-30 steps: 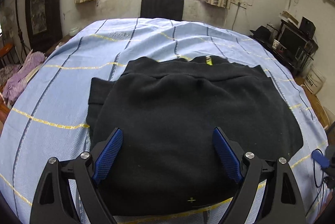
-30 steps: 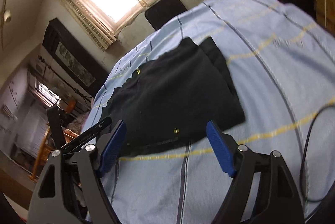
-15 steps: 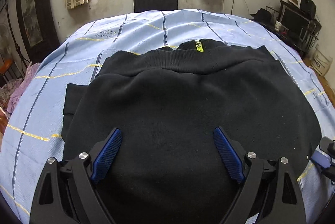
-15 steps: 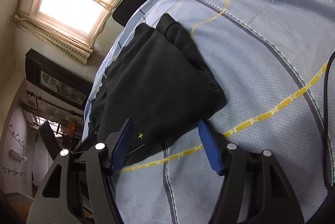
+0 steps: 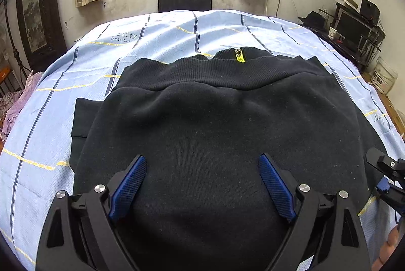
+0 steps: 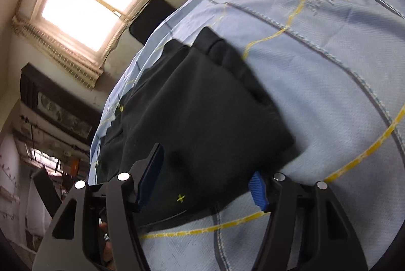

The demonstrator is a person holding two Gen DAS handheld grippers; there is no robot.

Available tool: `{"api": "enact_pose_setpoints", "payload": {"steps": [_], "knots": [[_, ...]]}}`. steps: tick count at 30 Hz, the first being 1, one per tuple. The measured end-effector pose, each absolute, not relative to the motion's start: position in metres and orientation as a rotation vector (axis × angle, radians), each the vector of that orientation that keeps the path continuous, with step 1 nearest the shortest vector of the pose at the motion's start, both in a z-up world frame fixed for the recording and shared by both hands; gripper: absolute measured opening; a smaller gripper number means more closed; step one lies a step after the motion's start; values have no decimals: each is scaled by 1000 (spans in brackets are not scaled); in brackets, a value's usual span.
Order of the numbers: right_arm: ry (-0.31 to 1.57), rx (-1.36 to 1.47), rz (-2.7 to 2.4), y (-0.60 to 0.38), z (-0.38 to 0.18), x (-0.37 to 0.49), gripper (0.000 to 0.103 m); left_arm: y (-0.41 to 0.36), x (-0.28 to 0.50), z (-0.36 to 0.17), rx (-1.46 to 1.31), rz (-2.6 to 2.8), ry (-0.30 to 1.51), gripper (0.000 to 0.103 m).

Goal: Fold large clothes

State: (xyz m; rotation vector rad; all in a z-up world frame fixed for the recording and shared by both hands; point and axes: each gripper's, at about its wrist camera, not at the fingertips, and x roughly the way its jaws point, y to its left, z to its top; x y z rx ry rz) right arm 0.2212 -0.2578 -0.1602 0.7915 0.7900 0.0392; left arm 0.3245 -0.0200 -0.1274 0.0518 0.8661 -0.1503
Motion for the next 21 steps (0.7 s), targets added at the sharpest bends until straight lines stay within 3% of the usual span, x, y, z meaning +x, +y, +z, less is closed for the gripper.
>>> {"api": "enact_pose_setpoints", "payload": {"steps": [6,12,21], "knots": [[773,893,13,-279,-172,234,44,-8,326,-121,-20,-195,890,90],[752,800,6,-269,-170,233,46,-6,325,-120,-28,-193,877,86],[733,821,46,-265,-172,243,53,-26,323,-128,92,-160,848,89]]}}
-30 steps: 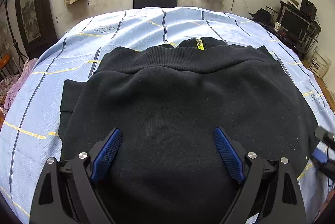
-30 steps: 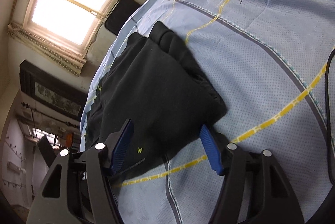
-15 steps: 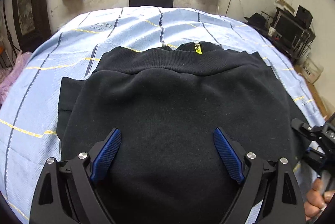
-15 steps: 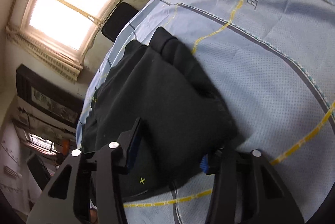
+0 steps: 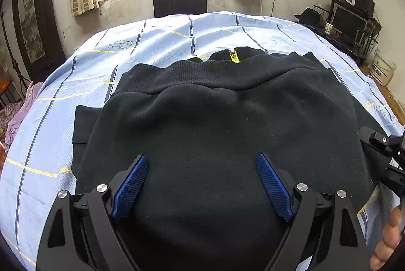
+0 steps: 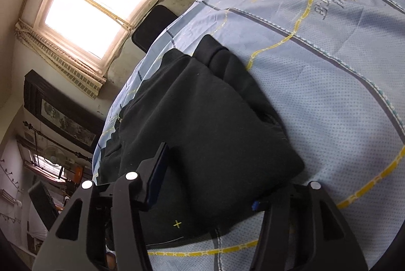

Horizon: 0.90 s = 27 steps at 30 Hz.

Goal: Fold large clothes

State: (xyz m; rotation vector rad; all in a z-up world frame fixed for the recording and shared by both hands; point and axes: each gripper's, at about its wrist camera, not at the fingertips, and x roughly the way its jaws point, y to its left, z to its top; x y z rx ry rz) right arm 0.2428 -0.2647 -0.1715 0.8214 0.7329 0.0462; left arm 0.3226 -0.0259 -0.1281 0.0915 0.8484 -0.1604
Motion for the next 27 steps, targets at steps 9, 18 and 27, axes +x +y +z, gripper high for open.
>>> {"api": "enact_pose_setpoints", "payload": {"steps": [9,18,27], "knots": [[664,644,35,-248,-149,240,8,-23,325,-129,79,-164,868,90],[604,483,34,-212,-110,242,7,-17,331,-128,37,-174,891,90],[468,132,125,-111,-53,221,7,26,347,-119,-209,-284,947,82]]}}
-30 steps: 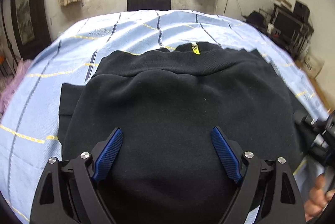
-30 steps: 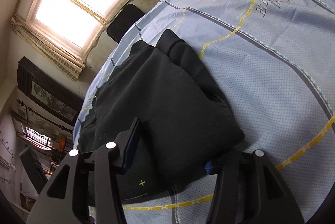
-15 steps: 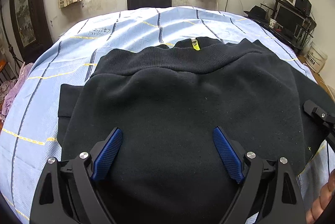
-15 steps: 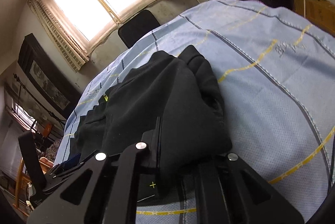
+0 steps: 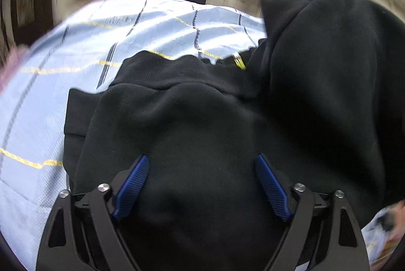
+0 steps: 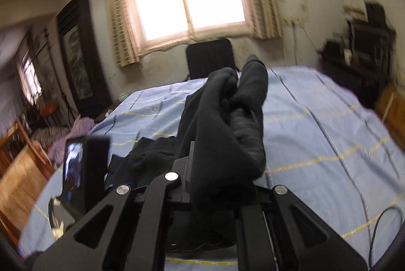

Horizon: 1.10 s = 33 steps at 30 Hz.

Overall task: Fold large clothes
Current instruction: 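Lift the black hoodie bundle with the right gripper while the left gripper lifts its other end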

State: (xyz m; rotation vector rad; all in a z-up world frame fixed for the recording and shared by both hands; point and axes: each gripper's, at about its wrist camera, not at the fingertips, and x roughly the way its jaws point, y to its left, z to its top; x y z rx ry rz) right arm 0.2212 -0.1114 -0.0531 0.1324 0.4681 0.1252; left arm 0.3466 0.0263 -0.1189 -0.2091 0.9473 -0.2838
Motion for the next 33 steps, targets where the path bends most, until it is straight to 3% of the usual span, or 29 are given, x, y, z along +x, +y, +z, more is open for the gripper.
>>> {"api": "enact_pose_setpoints", "payload": {"steps": [5,11,16,20,28,32,33], "knots": [[393,-76,190,-48,-47,203,7,114,355,-107,-540,-234,901,75],[404,-189,191,-16,-59,208,8,173,342,-91,-828,-405,820,76],[410,-200,173,-15,-68,216,8,143,337,-79,-843,-668,827,80],[404,-278,161,-8,-74,211,9,119,333,-76,-828,-787,840,89],[415,-417,216,4,-94,192,10,122,333,-77,-811,-747,839,93],[406,-522,238,18,-105,178,10,117,348,-89,-752,-653,869,91],[405,-532,244,20,-106,176,10,117,350,-89,-731,-636,856,78]]}}
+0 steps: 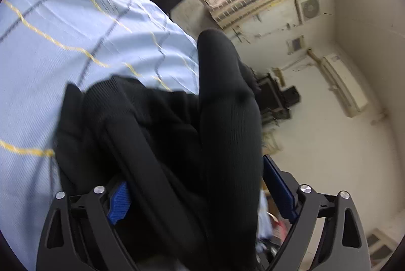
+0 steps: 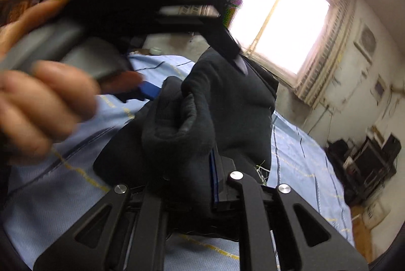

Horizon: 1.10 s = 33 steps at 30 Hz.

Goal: Fold large clothes

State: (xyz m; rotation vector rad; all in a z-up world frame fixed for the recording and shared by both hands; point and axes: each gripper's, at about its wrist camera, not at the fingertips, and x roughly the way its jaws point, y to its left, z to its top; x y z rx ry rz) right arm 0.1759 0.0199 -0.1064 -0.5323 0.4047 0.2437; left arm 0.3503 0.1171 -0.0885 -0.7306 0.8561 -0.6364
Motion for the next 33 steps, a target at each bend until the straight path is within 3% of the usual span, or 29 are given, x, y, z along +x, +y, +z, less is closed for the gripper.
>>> {"api": "enact_pose_setpoints", "payload": {"steps": [1,2,4,8,11,15,18,26,29,30,31,32,33], "knots": [[405,-539,252,22,-108,174,11,115,354,-87,-698,-628,847,46],[405,-543,260,23,-109,172,11,112,357,-84,-659,-630,839,33],[399,-546,266,26,-108,171,10,110,350,-71,-589,-601,795,23],[387,-521,307,31,-88,170,10,111,320,-31,-375,-505,627,20],[385,-531,357,49,-73,169,10,125,315,-29,-255,-434,618,20],[529,-453,458,70,-85,196,12,158,348,-78,-280,-378,808,21],[639,-457,509,91,-116,215,12,162,371,-120,-264,-324,939,29],[680,-467,529,96,-139,220,13,159,372,-128,-203,-272,931,40],[664,-487,533,96,-137,221,19,159,371,-124,-238,-270,937,45],[660,-489,542,96,-136,219,26,164,371,-124,-265,-274,943,52],[657,-483,563,95,-135,216,30,167,372,-121,-281,-260,945,69],[648,-474,589,92,-132,213,38,171,372,-120,-286,-238,939,79],[636,-467,605,92,-130,204,43,174,370,-118,-290,-231,930,79]]}}
